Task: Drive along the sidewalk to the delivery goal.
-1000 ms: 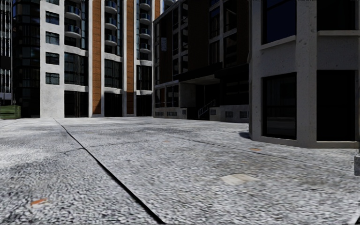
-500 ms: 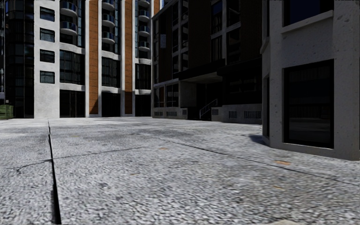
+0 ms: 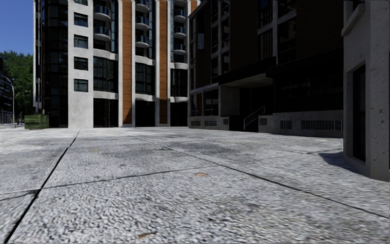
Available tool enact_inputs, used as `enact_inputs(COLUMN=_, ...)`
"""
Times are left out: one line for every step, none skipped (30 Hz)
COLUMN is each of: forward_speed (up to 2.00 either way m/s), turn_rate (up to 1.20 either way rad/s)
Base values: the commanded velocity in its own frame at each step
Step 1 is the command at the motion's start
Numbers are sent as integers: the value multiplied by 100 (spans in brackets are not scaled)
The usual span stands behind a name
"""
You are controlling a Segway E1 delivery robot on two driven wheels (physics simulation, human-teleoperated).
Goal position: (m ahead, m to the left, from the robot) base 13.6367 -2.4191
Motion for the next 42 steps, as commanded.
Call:
enact_inputs(forward_speed=200, turn_rate=0)
enact_inputs(forward_speed=200, turn_rate=0)
enact_inputs(forward_speed=200, turn_rate=0)
enact_inputs(forward_speed=200, turn_rate=0)
enact_inputs(forward_speed=200, turn_rate=0)
enact_inputs(forward_speed=200, turn_rate=0)
enact_inputs(forward_speed=200, turn_rate=0)
enact_inputs(forward_speed=200, turn_rate=0)
enact_inputs(forward_speed=200, turn_rate=0)
enact_inputs(forward_speed=200, turn_rate=0)
enact_inputs(forward_speed=200, turn_rate=0)
enact_inputs(forward_speed=200, turn_rate=0)
enact_inputs(forward_speed=200, turn_rate=0)
enact_inputs(forward_speed=200, turn_rate=0)
enact_inputs(forward_speed=200, turn_rate=0)
enact_inputs(forward_speed=180, turn_rate=0)
enact_inputs(forward_speed=108, turn_rate=0)
enact_inputs(forward_speed=106, turn_rate=0)
enact_inputs(forward_speed=106, turn_rate=0)
enact_inputs(forward_speed=111, turn_rate=0)
enact_inputs(forward_speed=113, turn_rate=0)
enact_inputs(forward_speed=114, turn_rate=0)
enact_inputs(forward_speed=114, turn_rate=0)
enact_inputs(forward_speed=114, turn_rate=0)
enact_inputs(forward_speed=114, turn_rate=0)
enact_inputs(forward_speed=114, turn_rate=0)
enact_inputs(forward_speed=111, turn_rate=0)
enact_inputs(forward_speed=110, turn_rate=0)
enact_inputs(forward_speed=110, turn_rate=0)
enact_inputs(forward_speed=110, turn_rate=0)
enact_inputs(forward_speed=110, turn_rate=0)
enact_inputs(forward_speed=110, turn_rate=0)
enact_inputs(forward_speed=110, turn_rate=0)
enact_inputs(forward_speed=110, turn_rate=0)
enact_inputs(forward_speed=110, turn_rate=0)
enact_inputs(forward_speed=110, turn_rate=0)
enact_inputs(forward_speed=110, turn_rate=0)
enact_inputs(forward_speed=110, turn_rate=0)
enact_inputs(forward_speed=110, turn_rate=0)
enact_inputs(forward_speed=110, turn_rate=0)
enact_inputs(forward_speed=110, turn_rate=0)
enact_inputs(forward_speed=110, turn_rate=0)
